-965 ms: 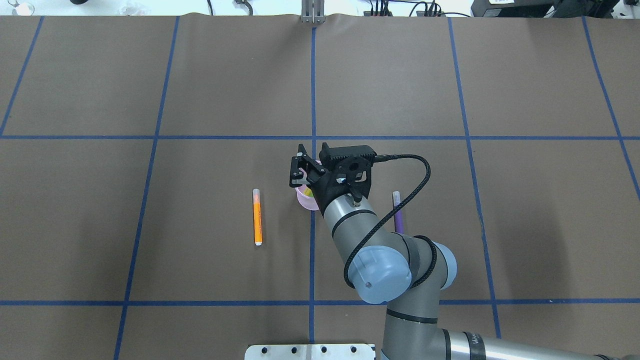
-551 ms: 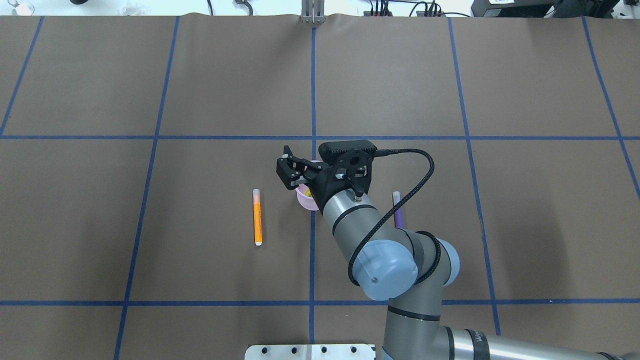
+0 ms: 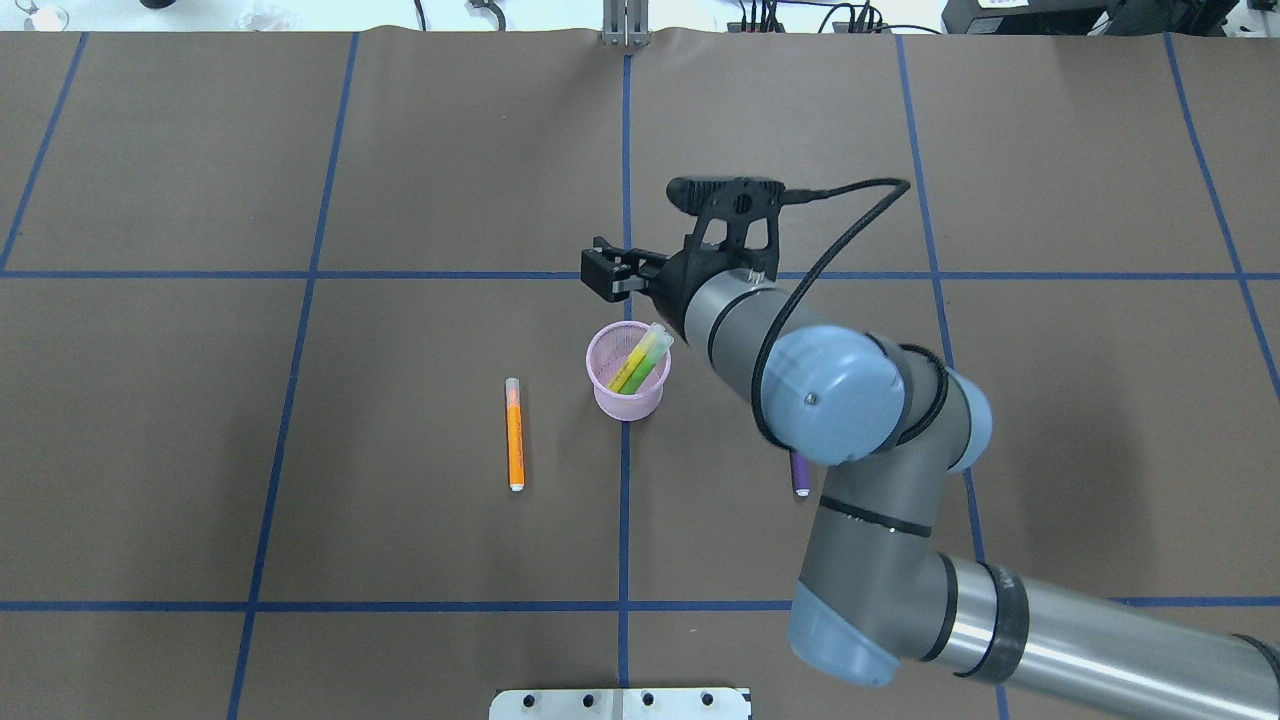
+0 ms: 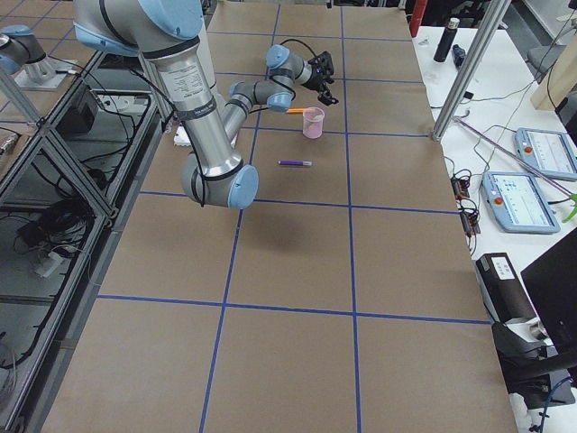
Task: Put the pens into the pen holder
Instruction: 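Withdraw the right arm while the left arm reaches toward the orange pen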
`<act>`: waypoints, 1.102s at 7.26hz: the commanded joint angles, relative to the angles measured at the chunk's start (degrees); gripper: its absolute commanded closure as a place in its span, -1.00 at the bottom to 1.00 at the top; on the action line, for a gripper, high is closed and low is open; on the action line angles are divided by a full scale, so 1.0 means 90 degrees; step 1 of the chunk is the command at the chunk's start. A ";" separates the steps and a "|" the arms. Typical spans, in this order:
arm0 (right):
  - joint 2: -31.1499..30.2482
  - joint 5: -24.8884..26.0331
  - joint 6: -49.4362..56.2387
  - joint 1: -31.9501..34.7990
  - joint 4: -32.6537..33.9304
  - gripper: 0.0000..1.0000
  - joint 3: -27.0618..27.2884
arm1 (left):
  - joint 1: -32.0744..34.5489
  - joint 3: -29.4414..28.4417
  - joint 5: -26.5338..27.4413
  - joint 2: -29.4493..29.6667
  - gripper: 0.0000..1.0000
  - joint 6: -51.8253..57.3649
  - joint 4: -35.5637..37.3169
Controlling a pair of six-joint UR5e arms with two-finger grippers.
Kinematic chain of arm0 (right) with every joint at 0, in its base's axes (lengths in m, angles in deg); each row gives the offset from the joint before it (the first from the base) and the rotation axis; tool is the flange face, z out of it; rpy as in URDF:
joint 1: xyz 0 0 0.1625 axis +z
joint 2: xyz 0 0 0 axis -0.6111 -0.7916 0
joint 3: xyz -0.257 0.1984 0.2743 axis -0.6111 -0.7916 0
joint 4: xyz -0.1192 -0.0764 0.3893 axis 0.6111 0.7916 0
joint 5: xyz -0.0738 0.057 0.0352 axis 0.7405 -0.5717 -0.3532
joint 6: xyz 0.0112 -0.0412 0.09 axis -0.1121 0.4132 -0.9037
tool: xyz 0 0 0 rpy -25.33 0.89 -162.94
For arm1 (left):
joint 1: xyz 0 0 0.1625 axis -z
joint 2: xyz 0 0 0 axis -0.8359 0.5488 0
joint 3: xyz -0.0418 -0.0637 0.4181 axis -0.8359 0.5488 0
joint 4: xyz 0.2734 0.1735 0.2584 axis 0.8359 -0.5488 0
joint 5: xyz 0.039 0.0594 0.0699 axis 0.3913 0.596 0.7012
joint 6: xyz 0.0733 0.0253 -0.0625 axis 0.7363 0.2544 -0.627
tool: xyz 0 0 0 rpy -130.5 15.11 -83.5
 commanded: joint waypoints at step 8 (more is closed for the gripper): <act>-0.1452 -0.5486 0.4184 0.3867 0.2127 -0.99 -0.0003 | -0.4267 -0.0405 0.3413 0.2664 -1.00 -0.4942 0.1568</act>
